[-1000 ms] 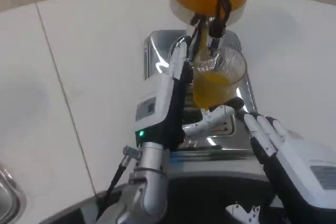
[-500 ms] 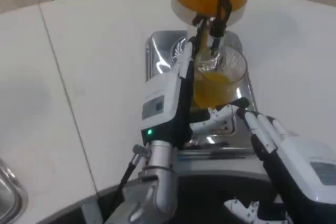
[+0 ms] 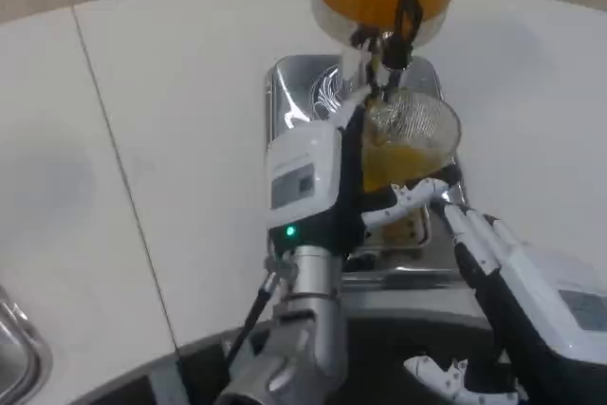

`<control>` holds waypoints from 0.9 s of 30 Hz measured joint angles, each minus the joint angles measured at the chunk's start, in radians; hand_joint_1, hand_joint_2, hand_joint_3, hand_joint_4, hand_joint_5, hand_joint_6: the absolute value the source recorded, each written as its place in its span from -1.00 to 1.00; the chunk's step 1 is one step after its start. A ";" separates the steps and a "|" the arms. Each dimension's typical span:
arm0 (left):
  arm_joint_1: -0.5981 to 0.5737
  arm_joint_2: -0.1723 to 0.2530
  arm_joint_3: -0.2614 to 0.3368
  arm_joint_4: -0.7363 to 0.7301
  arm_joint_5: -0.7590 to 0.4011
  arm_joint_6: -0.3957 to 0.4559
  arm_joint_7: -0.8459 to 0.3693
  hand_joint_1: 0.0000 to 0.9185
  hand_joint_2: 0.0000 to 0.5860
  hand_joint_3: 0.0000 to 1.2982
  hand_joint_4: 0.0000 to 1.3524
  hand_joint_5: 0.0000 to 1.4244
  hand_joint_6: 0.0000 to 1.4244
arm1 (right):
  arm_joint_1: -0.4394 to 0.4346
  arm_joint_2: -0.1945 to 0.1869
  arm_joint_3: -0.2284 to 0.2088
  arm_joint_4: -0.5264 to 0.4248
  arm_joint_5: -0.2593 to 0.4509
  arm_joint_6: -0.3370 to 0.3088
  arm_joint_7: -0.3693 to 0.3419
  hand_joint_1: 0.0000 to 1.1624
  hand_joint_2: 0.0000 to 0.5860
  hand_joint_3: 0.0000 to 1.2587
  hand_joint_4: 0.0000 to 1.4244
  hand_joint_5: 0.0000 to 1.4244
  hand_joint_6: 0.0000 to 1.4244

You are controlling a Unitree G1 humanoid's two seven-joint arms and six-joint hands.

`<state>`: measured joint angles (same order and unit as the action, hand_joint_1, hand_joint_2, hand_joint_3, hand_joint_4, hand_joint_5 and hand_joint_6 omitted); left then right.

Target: Grasp the cup under the faucet to collect the drink, then remove the cup.

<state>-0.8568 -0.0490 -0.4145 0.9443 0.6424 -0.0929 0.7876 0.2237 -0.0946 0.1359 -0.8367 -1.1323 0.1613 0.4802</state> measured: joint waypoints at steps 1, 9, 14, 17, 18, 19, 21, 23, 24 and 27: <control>-0.003 -0.004 0.000 0.003 -0.001 0.004 0.009 -0.17 -0.91 -0.19 0.10 0.54 0.83 | 0.010 0.004 0.004 -0.007 -0.003 0.004 0.004 0.00 0.08 -1.00 -1.00 -1.00 -0.91; 0.020 -0.014 0.004 0.011 -0.004 -0.013 0.090 0.15 -0.73 0.57 0.79 1.00 1.00 | 0.054 0.036 0.050 -0.045 -0.053 0.008 0.026 0.00 0.09 -1.00 -1.00 -1.00 -0.91; 0.048 -0.014 0.009 0.012 -0.007 -0.045 0.153 0.24 -0.69 0.69 0.86 1.00 1.00 | 0.055 0.052 0.058 -0.065 -0.066 0.011 0.044 -0.01 0.10 -1.00 -1.00 -1.00 -0.91; 0.058 -0.013 0.010 0.013 -0.007 -0.059 0.167 0.25 -0.69 0.69 0.86 1.00 1.00 | 0.041 0.054 0.057 -0.064 -0.066 0.012 0.056 -0.02 0.11 -1.00 -1.00 -1.00 -0.91; 0.061 -0.012 0.011 0.013 -0.007 -0.064 0.172 0.26 -0.69 0.69 0.86 1.00 1.00 | 0.028 0.054 0.057 -0.060 -0.066 0.012 0.058 -0.02 0.11 -1.00 -1.00 -1.00 -0.91; 0.065 -0.010 0.011 0.013 -0.007 -0.071 0.177 0.26 -0.69 0.70 0.86 1.00 1.00 | 0.012 0.053 0.054 -0.055 -0.065 0.012 0.061 -0.02 0.11 -1.00 -1.00 -1.00 -0.91; 0.068 -0.007 0.012 0.013 -0.007 -0.081 0.180 0.26 -0.69 0.70 0.86 1.00 1.00 | -0.019 0.050 0.047 -0.036 -0.062 0.014 0.066 -0.02 0.11 -1.00 -1.00 -1.00 -0.91; 0.069 -0.002 0.015 0.013 -0.007 -0.086 0.186 0.27 -0.69 0.70 0.86 1.00 1.00 | -0.031 0.045 0.040 -0.023 -0.056 0.017 0.070 -0.02 0.11 -1.00 -1.00 -1.00 -0.91; 0.069 -0.001 0.017 0.013 -0.007 -0.087 0.186 0.27 -0.70 0.70 0.86 1.00 1.00 | -0.033 0.043 0.037 -0.020 -0.054 0.017 0.070 -0.02 0.11 -1.00 -1.00 -1.00 -0.91; 0.070 0.006 0.027 0.013 -0.008 -0.096 0.188 0.27 -0.70 0.70 0.86 1.00 1.00 | -0.054 0.038 0.027 0.010 -0.036 0.024 0.070 -0.03 0.11 -1.00 -1.00 -1.00 -0.91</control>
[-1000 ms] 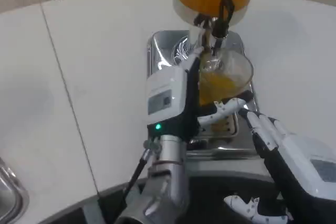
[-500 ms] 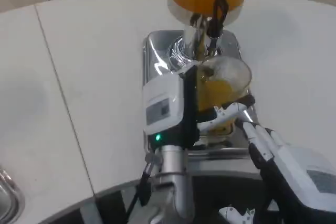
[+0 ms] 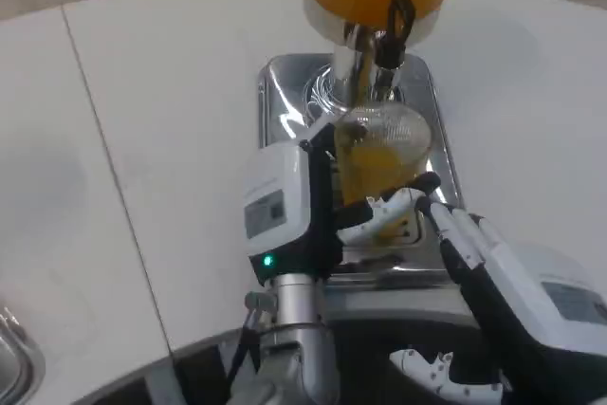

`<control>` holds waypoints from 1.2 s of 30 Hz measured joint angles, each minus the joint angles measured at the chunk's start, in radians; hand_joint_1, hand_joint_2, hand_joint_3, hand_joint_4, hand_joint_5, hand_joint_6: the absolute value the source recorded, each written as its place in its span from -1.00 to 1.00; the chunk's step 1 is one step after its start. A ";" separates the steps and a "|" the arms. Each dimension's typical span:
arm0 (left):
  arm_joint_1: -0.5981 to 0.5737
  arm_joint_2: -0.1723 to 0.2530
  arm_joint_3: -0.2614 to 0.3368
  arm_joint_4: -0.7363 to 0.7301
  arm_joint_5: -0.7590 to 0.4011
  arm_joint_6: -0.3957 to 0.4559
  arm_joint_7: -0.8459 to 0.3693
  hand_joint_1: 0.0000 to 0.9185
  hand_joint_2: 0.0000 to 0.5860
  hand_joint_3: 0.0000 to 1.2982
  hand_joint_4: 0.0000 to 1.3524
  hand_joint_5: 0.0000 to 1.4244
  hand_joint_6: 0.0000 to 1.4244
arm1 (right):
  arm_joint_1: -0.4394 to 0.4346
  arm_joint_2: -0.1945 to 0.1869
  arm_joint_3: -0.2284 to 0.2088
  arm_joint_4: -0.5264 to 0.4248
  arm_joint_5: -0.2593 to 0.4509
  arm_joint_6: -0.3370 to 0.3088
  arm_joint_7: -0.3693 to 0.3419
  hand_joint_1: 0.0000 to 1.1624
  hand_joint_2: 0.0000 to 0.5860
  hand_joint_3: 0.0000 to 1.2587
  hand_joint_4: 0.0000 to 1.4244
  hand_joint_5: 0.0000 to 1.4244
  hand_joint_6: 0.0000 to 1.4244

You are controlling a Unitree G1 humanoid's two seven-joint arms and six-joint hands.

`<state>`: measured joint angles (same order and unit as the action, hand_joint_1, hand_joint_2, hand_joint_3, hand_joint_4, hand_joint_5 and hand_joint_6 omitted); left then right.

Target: Grasp the cup under the faucet to collect the drink, then remove the cup.

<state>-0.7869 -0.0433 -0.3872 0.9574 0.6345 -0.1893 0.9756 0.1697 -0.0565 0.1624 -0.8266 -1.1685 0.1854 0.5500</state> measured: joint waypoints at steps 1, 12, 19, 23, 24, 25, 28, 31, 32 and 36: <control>0.000 0.001 0.001 0.000 0.000 -0.001 0.000 0.28 -0.70 0.71 0.86 1.00 1.00 | -0.001 -0.001 0.000 0.001 0.001 0.000 0.000 -0.03 0.11 -1.00 -1.00 -1.00 -0.91; 0.031 0.060 0.011 -0.008 0.007 -0.059 0.029 0.30 -0.73 0.74 0.85 1.00 1.00 | 0.005 -0.020 0.003 0.028 0.038 -0.001 -0.037 -0.03 0.13 -1.00 -1.00 -1.00 -0.91; 0.065 0.118 0.013 -0.052 0.010 -0.080 0.039 0.30 -0.73 0.73 0.84 1.00 1.00 | 0.033 -0.033 0.017 0.016 0.041 -0.014 -0.061 -0.02 0.15 -1.00 -1.00 -1.00 -0.91; 0.089 0.142 0.014 -0.080 0.010 -0.080 0.041 0.30 -0.73 0.73 0.84 1.00 1.00 | 0.030 -0.042 0.012 -0.006 0.045 -0.028 -0.074 -0.02 0.16 -1.00 -1.00 -1.00 -0.91; 0.093 0.148 0.014 -0.091 0.010 -0.080 0.041 0.30 -0.73 0.73 0.84 1.00 1.00 | 0.030 -0.048 0.009 -0.006 0.049 -0.029 -0.074 -0.02 0.16 -1.00 -1.00 -1.00 -0.91; 0.099 0.158 0.017 -0.106 0.009 -0.081 0.041 0.30 -0.73 0.73 0.84 1.00 1.00 | 0.030 -0.055 0.004 -0.006 0.055 -0.029 -0.074 -0.02 0.16 -1.00 -1.00 -1.00 -0.91; 0.115 0.173 0.020 -0.132 0.009 -0.081 0.040 0.31 -0.74 0.73 0.84 1.00 1.00 | 0.030 -0.063 -0.002 -0.006 0.059 -0.029 -0.075 -0.01 0.17 -1.00 -1.00 -1.00 -0.91; 0.140 0.189 0.026 -0.166 0.008 -0.085 0.032 0.31 -0.74 0.73 0.84 1.00 1.00 | 0.030 -0.072 -0.006 -0.006 0.061 -0.031 -0.076 -0.01 0.18 -1.00 -1.00 -1.00 -0.91; 0.154 0.198 0.032 -0.183 0.007 -0.089 0.026 0.31 -0.74 0.73 0.84 1.00 1.00 | 0.030 -0.075 -0.008 -0.006 0.061 -0.032 -0.078 0.00 0.18 -1.00 -1.00 -1.00 -0.91; 0.192 0.230 0.057 -0.228 0.006 -0.094 0.006 0.31 -0.74 0.73 0.84 1.00 1.00 | 0.030 -0.090 -0.012 -0.006 0.059 -0.041 -0.085 0.01 0.18 -1.00 -1.00 -1.00 -0.91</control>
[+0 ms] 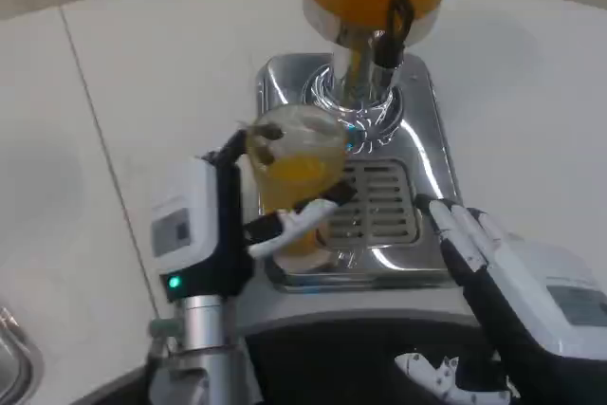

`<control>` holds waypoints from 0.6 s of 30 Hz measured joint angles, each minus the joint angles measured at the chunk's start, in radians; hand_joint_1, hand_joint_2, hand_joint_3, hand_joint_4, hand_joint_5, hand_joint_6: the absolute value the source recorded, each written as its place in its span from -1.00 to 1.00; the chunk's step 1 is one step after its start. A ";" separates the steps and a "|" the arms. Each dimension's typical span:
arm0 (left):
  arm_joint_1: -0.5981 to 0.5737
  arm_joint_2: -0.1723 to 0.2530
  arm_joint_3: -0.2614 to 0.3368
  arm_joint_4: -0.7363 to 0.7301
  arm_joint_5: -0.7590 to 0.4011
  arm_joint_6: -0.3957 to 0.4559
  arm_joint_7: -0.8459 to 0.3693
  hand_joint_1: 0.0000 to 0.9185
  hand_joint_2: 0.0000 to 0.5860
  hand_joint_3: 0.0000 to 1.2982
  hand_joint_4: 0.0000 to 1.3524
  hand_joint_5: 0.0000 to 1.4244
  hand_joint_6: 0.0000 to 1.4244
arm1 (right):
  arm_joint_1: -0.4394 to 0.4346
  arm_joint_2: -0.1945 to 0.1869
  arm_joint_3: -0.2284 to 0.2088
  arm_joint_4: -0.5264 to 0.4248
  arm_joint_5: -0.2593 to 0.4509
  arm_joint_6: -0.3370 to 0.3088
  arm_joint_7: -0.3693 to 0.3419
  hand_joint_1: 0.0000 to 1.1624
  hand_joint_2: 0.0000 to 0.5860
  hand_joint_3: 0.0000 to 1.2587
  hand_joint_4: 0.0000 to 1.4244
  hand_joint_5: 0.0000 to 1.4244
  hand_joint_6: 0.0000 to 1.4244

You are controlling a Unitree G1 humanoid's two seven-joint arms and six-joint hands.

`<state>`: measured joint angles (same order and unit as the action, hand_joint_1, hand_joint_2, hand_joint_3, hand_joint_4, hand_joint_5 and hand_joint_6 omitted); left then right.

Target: Grasp the cup under the faucet to collect the drink, then remove the cup.

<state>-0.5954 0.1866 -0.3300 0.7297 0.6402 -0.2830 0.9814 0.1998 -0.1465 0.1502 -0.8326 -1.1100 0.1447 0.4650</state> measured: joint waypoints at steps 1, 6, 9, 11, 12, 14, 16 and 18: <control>0.009 0.009 0.005 -0.010 0.000 -0.001 -0.005 0.31 -0.74 0.73 0.84 1.00 1.00 | 0.000 -0.006 -0.001 0.000 -0.002 -0.002 -0.001 0.01 0.18 -1.00 -1.00 -1.00 -0.91; 0.066 0.034 0.032 -0.083 -0.002 -0.011 -0.032 0.31 -0.75 0.73 0.84 1.00 1.00 | -0.004 -0.015 -0.004 0.004 -0.016 -0.007 -0.003 0.02 0.18 -1.00 -1.00 -1.00 -0.91; 0.102 0.050 0.047 -0.131 -0.002 -0.021 -0.046 0.30 -0.75 0.73 0.82 1.00 1.00 | -0.012 -0.017 -0.005 0.009 -0.052 -0.007 -0.012 0.02 0.19 -1.00 -1.00 -1.00 -0.91; 0.125 0.054 0.060 -0.160 -0.004 -0.022 -0.058 0.30 -0.75 0.73 0.82 1.00 1.00 | -0.018 -0.017 -0.003 0.010 -0.075 -0.008 -0.024 0.02 0.20 -1.00 -1.00 -1.00 -0.92; 0.133 0.055 0.064 -0.171 -0.004 -0.024 -0.062 0.29 -0.74 0.73 0.82 1.00 1.00 | -0.020 -0.016 -0.003 0.010 -0.082 -0.008 -0.027 0.02 0.21 -1.00 -1.00 -1.00 -0.93; 0.158 0.061 0.079 -0.210 -0.005 -0.029 -0.074 0.29 -0.74 0.73 0.82 1.00 1.00 | -0.026 -0.017 -0.004 0.012 -0.085 -0.009 -0.034 0.02 0.21 -1.00 -1.00 -1.00 -0.93; 0.177 0.068 0.088 -0.250 -0.005 -0.034 -0.085 0.29 -0.74 0.73 0.82 1.00 1.00 | -0.029 -0.018 -0.005 0.017 -0.089 -0.011 -0.035 0.02 0.21 -1.00 -1.00 -1.00 -0.93; 0.196 0.072 0.098 -0.292 -0.005 -0.040 -0.096 0.28 -0.74 0.72 0.82 1.00 1.00 | -0.030 -0.025 -0.009 0.022 -0.095 -0.017 -0.035 0.01 0.22 -1.00 -1.00 -1.00 -0.93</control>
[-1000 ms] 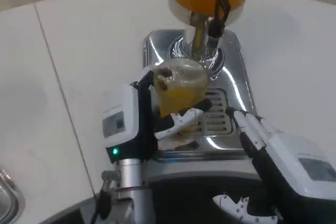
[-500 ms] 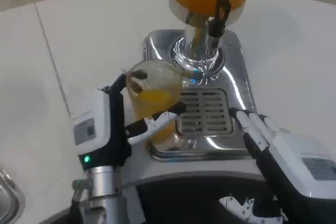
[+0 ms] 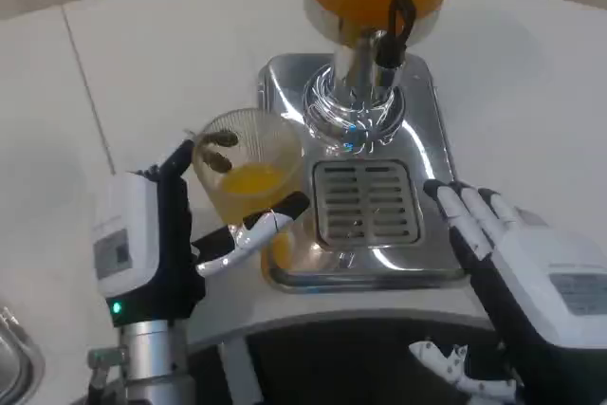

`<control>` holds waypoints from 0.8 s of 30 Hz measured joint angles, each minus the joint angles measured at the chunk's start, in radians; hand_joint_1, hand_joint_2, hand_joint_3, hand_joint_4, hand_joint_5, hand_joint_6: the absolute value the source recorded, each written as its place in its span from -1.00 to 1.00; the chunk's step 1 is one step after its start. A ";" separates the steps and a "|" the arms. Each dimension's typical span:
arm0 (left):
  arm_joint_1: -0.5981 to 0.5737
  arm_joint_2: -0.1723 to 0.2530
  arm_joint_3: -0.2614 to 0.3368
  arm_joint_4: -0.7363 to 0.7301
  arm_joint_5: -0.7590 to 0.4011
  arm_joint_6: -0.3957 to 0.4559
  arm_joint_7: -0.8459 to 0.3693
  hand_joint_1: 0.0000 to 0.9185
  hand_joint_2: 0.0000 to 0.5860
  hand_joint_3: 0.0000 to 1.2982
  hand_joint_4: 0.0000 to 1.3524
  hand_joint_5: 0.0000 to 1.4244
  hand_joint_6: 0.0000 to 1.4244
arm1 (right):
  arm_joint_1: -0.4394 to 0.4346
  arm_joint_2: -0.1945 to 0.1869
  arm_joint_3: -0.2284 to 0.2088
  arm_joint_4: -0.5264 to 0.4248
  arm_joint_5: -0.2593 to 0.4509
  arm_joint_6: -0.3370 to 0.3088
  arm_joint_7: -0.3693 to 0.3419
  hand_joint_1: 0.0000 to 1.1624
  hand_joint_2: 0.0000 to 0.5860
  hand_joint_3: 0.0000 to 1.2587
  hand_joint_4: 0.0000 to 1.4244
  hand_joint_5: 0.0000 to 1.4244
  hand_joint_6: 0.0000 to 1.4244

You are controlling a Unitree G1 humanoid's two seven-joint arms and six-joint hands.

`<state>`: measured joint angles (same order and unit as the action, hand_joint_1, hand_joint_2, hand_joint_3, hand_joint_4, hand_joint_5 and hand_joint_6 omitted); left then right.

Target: Grasp the cup under the faucet to collect the drink, then remove the cup.

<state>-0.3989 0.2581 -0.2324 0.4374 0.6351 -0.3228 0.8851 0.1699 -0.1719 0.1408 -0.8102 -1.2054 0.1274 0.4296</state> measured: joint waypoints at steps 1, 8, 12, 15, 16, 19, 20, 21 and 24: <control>0.006 0.000 0.004 -0.014 0.000 -0.002 -0.002 0.28 -0.74 0.72 0.82 1.00 1.00 | -0.001 -0.003 -0.003 0.003 -0.004 -0.001 0.000 0.01 0.22 -1.00 -1.00 -1.00 -0.93; 0.096 0.013 0.039 -0.139 0.003 -0.016 -0.044 0.28 -0.74 0.71 0.82 1.00 1.00 | -0.009 -0.038 -0.023 0.032 -0.009 -0.034 -0.037 -0.01 0.27 -1.00 -1.00 -1.00 -0.95; 0.166 0.021 0.057 -0.195 0.006 -0.032 -0.067 0.28 -0.74 0.70 0.81 1.00 1.00 | -0.022 -0.048 -0.027 0.061 -0.008 -0.047 -0.055 -0.03 0.27 -1.00 -1.00 -1.00 -0.95; 0.213 0.029 0.066 -0.237 0.007 -0.036 -0.086 0.28 -0.74 0.69 0.81 1.00 1.00 | -0.030 -0.055 -0.039 0.063 -0.003 -0.050 -0.063 -0.06 0.28 -1.00 -1.00 -1.00 -0.95; 0.233 0.034 0.069 -0.257 0.008 -0.039 -0.093 0.28 -0.74 0.69 0.81 1.00 1.00 | -0.036 -0.071 -0.046 0.065 0.002 -0.056 -0.062 -0.09 0.25 -1.00 -1.00 -1.00 -0.95; 0.266 0.042 0.079 -0.298 0.008 -0.045 -0.109 0.28 -0.74 0.69 0.81 1.00 1.00 | -0.044 -0.104 -0.050 0.066 0.002 -0.077 -0.062 -0.13 0.27 -1.00 -1.00 -1.00 -0.95; 0.277 0.043 0.083 -0.313 0.008 -0.047 -0.115 0.28 -0.74 0.69 0.81 1.00 1.00 | -0.045 -0.106 -0.050 0.065 0.001 -0.083 -0.064 -0.13 0.27 -1.00 -1.00 -1.00 -0.95; 0.288 0.044 0.089 -0.334 0.008 -0.050 -0.125 0.28 -0.74 0.69 0.81 1.00 1.00 | -0.044 -0.104 -0.049 0.065 -0.003 -0.084 -0.071 -0.13 0.27 -1.00 -1.00 -1.00 -0.95; 0.324 0.049 0.103 -0.397 0.008 -0.065 -0.146 0.28 -0.74 0.69 0.81 1.00 1.00 | -0.023 -0.093 -0.041 0.051 -0.025 -0.088 -0.097 -0.14 0.27 -1.00 -1.00 -1.00 -0.95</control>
<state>-0.0748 0.3076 -0.1292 0.0406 0.6432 -0.3877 0.7394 0.1473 -0.2645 0.1002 -0.7594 -1.2307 0.0389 0.3329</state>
